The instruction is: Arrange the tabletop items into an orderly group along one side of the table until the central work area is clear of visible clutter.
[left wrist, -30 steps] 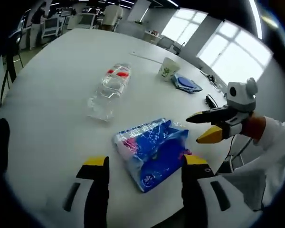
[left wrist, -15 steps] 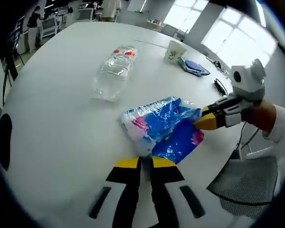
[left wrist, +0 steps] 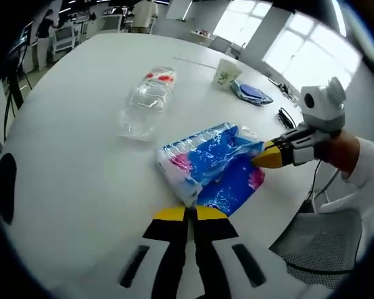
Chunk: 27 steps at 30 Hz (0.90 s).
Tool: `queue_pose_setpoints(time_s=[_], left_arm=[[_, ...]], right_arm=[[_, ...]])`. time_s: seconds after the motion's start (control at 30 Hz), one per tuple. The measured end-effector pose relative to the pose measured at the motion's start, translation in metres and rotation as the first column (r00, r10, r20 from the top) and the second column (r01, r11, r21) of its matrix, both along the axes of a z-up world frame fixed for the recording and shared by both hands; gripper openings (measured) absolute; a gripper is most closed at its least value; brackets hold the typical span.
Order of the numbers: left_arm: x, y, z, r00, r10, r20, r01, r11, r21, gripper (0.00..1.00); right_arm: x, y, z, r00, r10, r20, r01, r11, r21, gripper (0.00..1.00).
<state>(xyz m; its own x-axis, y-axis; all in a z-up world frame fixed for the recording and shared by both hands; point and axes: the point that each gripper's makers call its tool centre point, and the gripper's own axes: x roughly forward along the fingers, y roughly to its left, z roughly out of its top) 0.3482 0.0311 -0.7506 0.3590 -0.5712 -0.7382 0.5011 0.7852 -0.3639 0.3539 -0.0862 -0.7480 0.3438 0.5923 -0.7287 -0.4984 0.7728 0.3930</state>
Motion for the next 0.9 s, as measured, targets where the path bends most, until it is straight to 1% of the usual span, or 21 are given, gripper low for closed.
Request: queue_pose_setpoints(time_s=[0.27,0.43,0.53,0.73,0.9], left_arm=[[0.012,-0.011,0.02,1.0,-0.014,0.026,0.014,1.0,-0.016,0.0],[0.022,-0.023,0.037,0.998,-0.026,0.057,0.028,0.999,-0.032,0.0],[0.028,-0.031,0.043,0.997,-0.041,0.068,0.043,0.998,-0.035,0.0],[0.039,-0.053,0.063,0.992,-0.072,0.1,0.076,0.996,-0.042,0.0],[0.047,-0.072,0.076,0.988,-0.098,0.12,0.105,0.993,-0.051,0.0]], right_arm=[[0.009,-0.01,0.021,0.999,-0.026,0.037,0.025,0.999,0.028,0.0],[0.014,-0.02,0.037,0.997,-0.04,0.072,0.037,0.999,0.034,0.0],[0.019,-0.029,0.044,0.995,-0.059,0.081,0.055,0.997,0.049,0.0],[0.026,-0.048,0.062,0.989,-0.076,0.125,0.071,0.996,0.046,0.0],[0.032,-0.067,0.075,0.984,-0.1,0.149,0.093,0.994,0.055,0.0]])
